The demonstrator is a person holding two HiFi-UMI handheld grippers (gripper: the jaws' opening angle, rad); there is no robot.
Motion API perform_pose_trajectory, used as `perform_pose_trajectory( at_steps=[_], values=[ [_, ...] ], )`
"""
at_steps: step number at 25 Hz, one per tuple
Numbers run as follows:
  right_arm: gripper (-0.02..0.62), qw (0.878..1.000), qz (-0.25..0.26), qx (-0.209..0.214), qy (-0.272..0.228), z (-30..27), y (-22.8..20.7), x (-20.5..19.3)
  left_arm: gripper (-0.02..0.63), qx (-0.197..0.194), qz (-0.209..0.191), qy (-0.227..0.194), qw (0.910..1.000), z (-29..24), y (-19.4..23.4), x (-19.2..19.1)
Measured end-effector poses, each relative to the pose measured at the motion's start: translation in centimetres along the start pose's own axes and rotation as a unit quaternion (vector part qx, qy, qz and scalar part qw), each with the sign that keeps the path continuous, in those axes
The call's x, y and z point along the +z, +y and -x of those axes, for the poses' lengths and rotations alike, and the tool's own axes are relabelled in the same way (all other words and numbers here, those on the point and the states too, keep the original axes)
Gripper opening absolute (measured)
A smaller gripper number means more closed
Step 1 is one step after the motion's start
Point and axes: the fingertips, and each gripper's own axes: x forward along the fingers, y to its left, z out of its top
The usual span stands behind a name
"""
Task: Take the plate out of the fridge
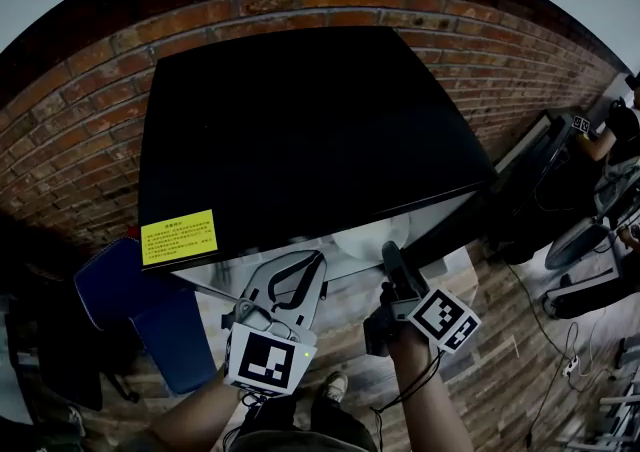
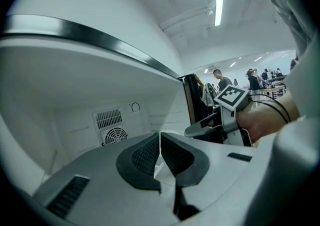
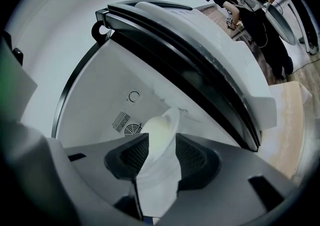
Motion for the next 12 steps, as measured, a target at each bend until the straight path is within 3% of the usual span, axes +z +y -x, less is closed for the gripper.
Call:
perform_pose_trajectory(
  at_steps=[12],
  values=[
    [0.092, 0.997, -0.069, 0.018, 0.011, -2.0, 0.4, -1.8, 0.021, -0.007, 0.004, 0.029, 0.9996, 0.4, 0.0, -1.4]
  ],
)
